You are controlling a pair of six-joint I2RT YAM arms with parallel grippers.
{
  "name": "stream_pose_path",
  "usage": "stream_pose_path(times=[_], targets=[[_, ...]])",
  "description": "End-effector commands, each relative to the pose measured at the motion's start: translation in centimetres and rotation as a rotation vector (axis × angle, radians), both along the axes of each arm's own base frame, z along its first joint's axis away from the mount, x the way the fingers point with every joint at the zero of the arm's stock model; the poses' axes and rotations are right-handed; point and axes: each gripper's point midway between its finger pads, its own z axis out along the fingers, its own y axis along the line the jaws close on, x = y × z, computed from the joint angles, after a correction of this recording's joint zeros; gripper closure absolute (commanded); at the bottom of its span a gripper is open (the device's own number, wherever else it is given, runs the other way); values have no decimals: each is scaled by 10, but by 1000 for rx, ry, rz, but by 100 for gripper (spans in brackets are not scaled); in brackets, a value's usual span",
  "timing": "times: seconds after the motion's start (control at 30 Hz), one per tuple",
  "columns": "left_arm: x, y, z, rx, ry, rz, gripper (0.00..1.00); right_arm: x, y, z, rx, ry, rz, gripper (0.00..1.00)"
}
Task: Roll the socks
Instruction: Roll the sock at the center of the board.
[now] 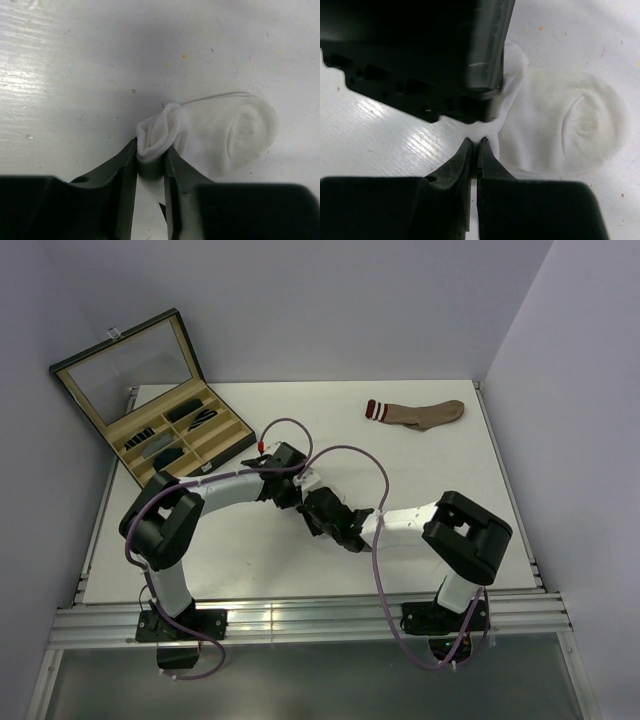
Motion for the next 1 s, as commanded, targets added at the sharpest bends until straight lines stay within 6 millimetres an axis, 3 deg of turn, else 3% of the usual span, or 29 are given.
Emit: stream_pose_path(times=[0.0, 0.13, 0.17, 0.33, 0.43, 0.5, 0.53, 0.6, 0.63, 0.7, 0.77, 0.8, 0.97], targets=[[-8, 7, 1, 12, -5, 7, 69, -3, -9, -7, 46, 92, 15, 100], [-6, 8, 10, -14, -36, 28, 53, -3, -10, -4, 133, 173, 49, 100], [-6, 8, 11, -14, -39, 29, 45, -4, -8, -2, 160, 186, 62, 100], [-3, 13, 23, -36, -75, 66, 31, -7, -14, -2, 271, 301, 100, 100], [-5, 20, 26, -68, -90, 106, 17, -7, -17, -3, 324, 359, 109, 100], [0, 19, 39, -124, -133, 128, 11, -9, -17, -7, 348, 404, 124, 100], [-4, 22, 35, -130, -133, 129, 6, -4, -20, -8, 369, 429, 106, 100], [1, 16, 54, -207, -201, 132, 4, -9, -17, -10, 422, 501, 135, 100], [-5, 21, 49, -211, -200, 135, 3, -6, -19, -9, 449, 522, 132, 100], [-2, 16, 67, -279, -267, 127, 3, -10, -16, -8, 508, 588, 152, 100], [-8, 15, 66, -311, -287, 96, 4, -7, -18, -6, 554, 617, 160, 100], [-6, 9, 76, -354, -322, 75, 4, -8, -19, -11, 567, 653, 146, 100], [-17, 3, 66, -392, -302, 21, 7, 1, -26, -12, 663, 725, 117, 100]])
